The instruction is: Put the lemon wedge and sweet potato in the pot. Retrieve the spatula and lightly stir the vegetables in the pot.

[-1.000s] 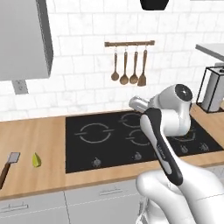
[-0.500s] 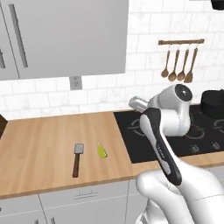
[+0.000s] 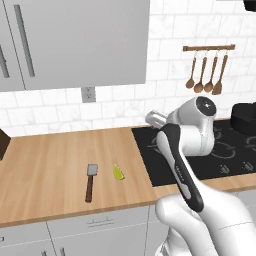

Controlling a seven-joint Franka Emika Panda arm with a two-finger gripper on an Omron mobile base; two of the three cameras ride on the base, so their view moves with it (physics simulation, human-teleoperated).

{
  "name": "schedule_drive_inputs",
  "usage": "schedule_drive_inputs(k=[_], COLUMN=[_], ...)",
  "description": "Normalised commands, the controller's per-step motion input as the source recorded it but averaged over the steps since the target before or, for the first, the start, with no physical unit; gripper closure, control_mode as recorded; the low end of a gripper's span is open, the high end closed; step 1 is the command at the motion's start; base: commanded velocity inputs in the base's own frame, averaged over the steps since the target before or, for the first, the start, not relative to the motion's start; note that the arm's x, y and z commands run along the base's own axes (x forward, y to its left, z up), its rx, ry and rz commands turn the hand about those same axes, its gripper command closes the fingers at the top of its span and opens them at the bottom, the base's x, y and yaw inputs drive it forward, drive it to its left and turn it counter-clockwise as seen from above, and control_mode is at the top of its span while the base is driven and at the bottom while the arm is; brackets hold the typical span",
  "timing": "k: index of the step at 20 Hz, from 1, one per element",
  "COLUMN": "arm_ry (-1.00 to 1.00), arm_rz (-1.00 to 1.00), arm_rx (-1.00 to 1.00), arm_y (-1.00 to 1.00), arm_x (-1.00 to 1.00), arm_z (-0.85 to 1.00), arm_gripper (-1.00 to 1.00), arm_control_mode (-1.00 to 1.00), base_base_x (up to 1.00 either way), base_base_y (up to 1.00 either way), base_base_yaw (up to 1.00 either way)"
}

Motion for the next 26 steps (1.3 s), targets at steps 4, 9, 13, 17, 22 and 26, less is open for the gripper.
schedule_drive_inputs(k=[4,9,13,17,22,26], arm_ry=[0.35,0.29,0.15,0.08,0.03,0.07], arm_rz=[0.1,0.3,0.35,0.27,0.24,0.11], arm_rx=[-0.19,-0.37,-0.1,-0.02,0.0,0.0], arm_y=[0.45,0.48,0.66,0.54,0.45,0.07], arm_x=[0.34,0.25,0.57,0.41,0.15,-0.01], arm_z=[-0.47,-0.85,-0.68,-0.58,-0.63,-0.36], arm_gripper=[-1.0,-1.0,-1.0,-1.0,-1.0,-1.0], arm_control_mode=[-1.0,-1.0,-1.0,-1.0,-1.0,-1.0], base_base_x=[0.0,0.0,0.0,0.0,0.0,0.0], base_base_y=[0.0,0.0,0.0,0.0,0.0,0.0], base_base_yaw=[0.0,0.0,0.0,0.0,0.0,0.0])
